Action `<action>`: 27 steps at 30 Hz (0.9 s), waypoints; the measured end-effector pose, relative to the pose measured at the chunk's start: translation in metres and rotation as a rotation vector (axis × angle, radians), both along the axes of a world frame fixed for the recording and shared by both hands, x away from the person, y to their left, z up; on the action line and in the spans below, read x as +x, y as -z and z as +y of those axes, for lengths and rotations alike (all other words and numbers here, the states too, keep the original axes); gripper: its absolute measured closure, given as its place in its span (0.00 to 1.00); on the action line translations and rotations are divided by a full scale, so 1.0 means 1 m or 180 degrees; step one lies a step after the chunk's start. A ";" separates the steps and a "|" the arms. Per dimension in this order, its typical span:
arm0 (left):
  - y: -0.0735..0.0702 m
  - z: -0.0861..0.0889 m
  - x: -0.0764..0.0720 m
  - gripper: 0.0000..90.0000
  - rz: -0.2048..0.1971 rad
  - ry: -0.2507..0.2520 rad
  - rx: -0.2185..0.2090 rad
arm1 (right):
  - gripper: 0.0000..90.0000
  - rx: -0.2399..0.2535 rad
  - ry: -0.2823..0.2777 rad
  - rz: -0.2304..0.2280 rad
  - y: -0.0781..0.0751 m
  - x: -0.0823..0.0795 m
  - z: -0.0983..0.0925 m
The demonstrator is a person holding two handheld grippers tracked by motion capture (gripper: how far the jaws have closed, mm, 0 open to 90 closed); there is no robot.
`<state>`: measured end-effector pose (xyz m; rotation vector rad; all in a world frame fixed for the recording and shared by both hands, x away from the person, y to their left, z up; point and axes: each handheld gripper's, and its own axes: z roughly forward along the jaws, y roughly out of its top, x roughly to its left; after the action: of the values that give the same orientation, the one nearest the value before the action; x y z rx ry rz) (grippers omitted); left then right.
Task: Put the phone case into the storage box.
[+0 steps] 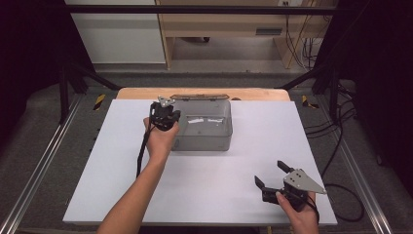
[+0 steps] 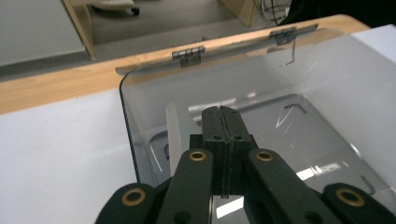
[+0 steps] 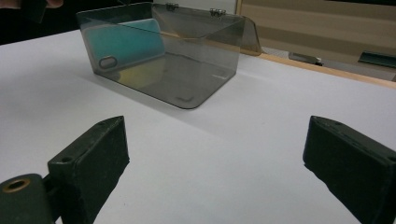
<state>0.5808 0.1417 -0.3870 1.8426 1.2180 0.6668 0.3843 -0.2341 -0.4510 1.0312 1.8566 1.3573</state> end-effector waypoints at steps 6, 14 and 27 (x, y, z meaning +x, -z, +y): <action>-0.009 0.003 -0.016 0.85 -0.0359 0.0045 -0.0127 | 0.08 -0.0003 0.0008 -0.0007 0.000 -0.001 -0.001; -0.015 0.025 -0.035 0.33 -0.0695 0.0097 -0.0404 | 0.07 0.0011 0.0048 0.0016 0.001 0.000 -0.002; 0.005 0.090 -0.074 0.04 -0.0746 0.0176 -0.0736 | 0.05 0.0002 0.0099 0.0040 0.003 0.003 -0.003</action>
<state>0.5070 0.2314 -0.3916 1.5543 1.0402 0.6612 0.3869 -0.2376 -0.4535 1.0668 1.8420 1.3363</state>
